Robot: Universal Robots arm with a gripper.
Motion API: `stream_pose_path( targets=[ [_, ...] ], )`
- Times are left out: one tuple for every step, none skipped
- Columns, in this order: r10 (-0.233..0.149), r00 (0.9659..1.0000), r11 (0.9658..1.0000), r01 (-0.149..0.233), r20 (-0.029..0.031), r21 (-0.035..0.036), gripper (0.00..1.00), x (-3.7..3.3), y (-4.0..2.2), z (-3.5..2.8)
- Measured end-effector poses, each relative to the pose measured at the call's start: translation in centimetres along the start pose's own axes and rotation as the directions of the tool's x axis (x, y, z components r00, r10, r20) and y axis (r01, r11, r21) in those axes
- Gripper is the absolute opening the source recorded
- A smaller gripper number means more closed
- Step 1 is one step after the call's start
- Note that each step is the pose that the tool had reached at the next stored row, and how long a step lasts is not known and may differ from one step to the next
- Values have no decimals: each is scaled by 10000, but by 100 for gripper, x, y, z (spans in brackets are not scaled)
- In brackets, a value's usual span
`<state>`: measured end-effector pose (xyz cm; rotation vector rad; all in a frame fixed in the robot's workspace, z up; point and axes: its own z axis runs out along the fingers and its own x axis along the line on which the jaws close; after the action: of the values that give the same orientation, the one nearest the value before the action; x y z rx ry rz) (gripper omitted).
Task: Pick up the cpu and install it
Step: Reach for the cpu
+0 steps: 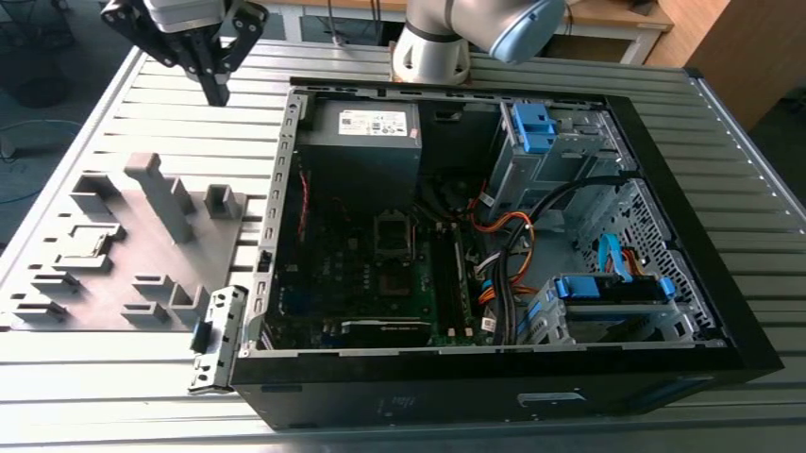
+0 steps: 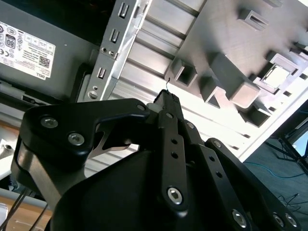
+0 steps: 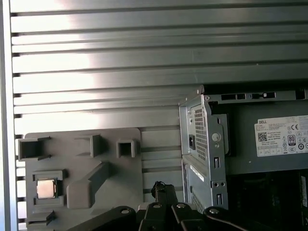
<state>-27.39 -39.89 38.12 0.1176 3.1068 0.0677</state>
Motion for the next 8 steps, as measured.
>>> stream_pose_path(
  targets=[
    [0, 10000, 10000, 0, 0, 0, 11, 24, -2, 3],
    [-1, 10000, 10000, 1, 1, -1, 11, 49, -4, 7],
    [-1, 10000, 10000, 1, 1, -1, 11, 76, -7, 10],
    [0, 10000, 10000, 0, 1, -1, 11, 100, -9, 13],
    [0, 10000, 10000, 0, 1, -1, 11, 122, -10, 16],
    [1, 10000, 10000, -1, 0, 0, 11, 143, -12, 20],
    [1, 10000, 10000, -1, 2, -1, 11, 163, -14, 23],
    [0, 10000, 10000, 0, 0, 0, 11, 183, -15, 26]
  ],
)
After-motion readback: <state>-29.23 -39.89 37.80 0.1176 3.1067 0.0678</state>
